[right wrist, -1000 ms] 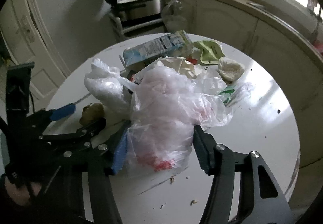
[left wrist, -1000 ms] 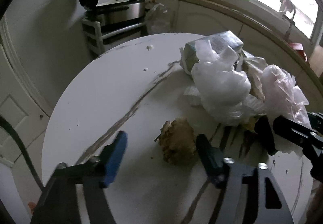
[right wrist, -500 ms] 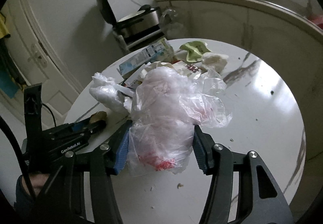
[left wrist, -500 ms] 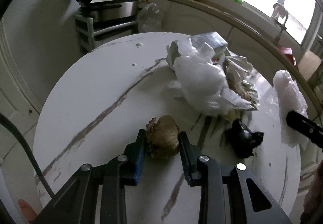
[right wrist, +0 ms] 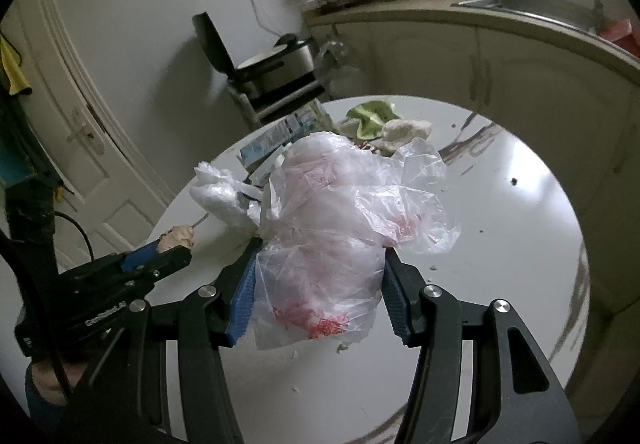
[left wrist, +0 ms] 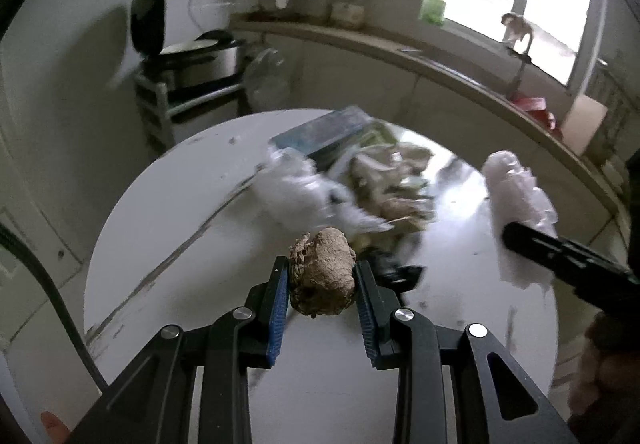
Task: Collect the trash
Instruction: 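Grasp the pink-stained plastic bag with right tool while left tool grasps the brown paper ball, then carry both items over the floor bin and open both tools to drop them, then return both tools to the table above the remaining trash, then grasp the black plastic bag with right tool while left tool grasps the white plastic bag, then carry both bags over the floor bin and open both tools to drop them, then return both tools to the table above the remaining trash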
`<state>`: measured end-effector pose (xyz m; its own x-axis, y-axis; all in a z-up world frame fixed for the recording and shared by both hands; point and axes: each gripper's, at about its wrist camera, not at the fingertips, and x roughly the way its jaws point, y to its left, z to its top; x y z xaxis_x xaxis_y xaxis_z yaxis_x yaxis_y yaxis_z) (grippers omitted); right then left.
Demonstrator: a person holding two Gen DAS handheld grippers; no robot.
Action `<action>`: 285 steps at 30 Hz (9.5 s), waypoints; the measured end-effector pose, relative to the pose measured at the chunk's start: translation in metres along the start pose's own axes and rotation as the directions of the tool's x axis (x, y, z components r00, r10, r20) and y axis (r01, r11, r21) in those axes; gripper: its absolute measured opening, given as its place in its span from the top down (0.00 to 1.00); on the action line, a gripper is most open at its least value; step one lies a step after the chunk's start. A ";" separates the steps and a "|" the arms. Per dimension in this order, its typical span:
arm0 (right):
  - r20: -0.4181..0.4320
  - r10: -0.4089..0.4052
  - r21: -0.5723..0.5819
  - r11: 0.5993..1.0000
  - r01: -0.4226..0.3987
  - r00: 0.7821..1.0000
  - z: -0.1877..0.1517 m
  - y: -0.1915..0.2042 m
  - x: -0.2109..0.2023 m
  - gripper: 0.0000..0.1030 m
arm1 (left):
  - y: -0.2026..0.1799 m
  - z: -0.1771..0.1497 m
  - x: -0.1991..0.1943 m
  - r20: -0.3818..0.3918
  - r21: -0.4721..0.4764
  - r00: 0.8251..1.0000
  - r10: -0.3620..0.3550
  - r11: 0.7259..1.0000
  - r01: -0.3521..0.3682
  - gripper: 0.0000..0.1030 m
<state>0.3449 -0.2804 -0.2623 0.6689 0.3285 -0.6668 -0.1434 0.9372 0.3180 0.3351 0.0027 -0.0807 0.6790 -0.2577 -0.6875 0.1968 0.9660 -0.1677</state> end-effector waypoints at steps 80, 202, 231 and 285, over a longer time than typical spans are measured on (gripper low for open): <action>-0.013 -0.362 0.682 0.678 0.274 0.932 -0.124 -0.346 -0.115 0.00 | -0.362 -0.053 0.204 -0.137 0.342 0.968 -0.213 0.907 0.248 0.12; -0.097 -0.105 -0.018 0.994 0.103 0.990 0.007 0.001 0.050 0.69 | 0.006 -0.006 0.082 0.048 -0.042 0.998 0.038 0.998 -0.036 0.64; 0.169 -0.201 0.164 0.971 0.173 0.965 0.003 -0.113 -0.101 0.69 | -0.215 0.000 0.065 0.043 0.296 0.980 -0.194 0.939 0.173 0.64; -0.257 -0.180 0.708 0.634 0.311 0.950 -0.208 -0.453 0.009 0.00 | -0.501 -0.051 0.388 -0.484 0.493 0.875 0.001 0.827 0.271 0.24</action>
<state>0.2641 -0.6776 -0.5524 0.4739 0.1735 -0.8633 0.6336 0.6138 0.4711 0.4641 -0.5802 -0.2991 0.2523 -0.2139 -0.9437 0.6957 0.7180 0.0232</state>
